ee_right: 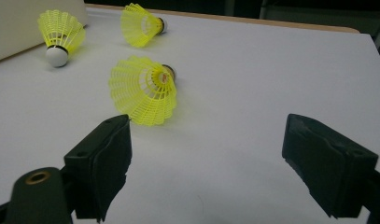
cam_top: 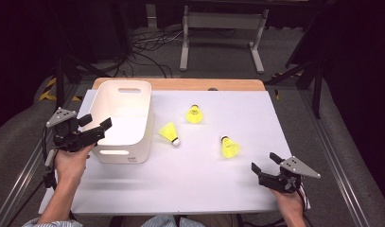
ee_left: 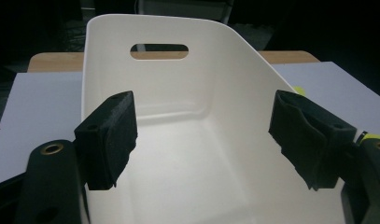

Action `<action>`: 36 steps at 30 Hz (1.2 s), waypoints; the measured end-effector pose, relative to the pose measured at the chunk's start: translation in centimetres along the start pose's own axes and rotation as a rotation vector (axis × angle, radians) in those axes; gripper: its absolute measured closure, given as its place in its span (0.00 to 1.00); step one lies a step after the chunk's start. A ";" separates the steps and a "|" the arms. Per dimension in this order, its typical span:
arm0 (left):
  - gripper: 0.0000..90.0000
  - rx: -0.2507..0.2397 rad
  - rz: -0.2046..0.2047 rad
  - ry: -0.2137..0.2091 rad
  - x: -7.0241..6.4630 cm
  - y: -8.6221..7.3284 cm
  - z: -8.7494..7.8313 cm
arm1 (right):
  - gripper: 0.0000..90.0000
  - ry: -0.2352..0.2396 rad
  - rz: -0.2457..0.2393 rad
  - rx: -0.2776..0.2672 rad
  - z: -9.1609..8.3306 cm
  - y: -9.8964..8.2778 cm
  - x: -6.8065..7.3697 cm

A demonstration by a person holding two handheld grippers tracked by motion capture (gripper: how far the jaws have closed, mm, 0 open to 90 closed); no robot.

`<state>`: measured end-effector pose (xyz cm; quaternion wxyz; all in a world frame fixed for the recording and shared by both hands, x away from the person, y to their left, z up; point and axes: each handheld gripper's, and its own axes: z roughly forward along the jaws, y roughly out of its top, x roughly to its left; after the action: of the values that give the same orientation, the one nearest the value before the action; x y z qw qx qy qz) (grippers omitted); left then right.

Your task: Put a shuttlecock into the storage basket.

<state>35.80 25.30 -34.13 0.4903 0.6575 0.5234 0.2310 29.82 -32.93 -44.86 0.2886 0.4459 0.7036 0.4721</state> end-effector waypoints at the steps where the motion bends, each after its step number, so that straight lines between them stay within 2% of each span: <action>1: 0.27 0.001 0.002 -0.002 -0.1 0.0 0.1 | 0.18 0.000 0.001 0.000 0.0 0.0 0.0; 12: 0.27 0.014 0.014 -0.019 -1.1 0.2 0.8 | 0.18 0.001 -0.001 -0.002 0.0 0.0 0.0; 36: 0.28 0.041 0.047 -0.084 -3.8 0.6 2.8 | 0.18 0.011 -0.012 -0.001 0.0 0.0 0.1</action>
<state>37.09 20.75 -33.92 0.4927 0.6886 0.4914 0.2040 29.79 -32.80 -44.83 0.2877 0.4388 0.7077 0.4731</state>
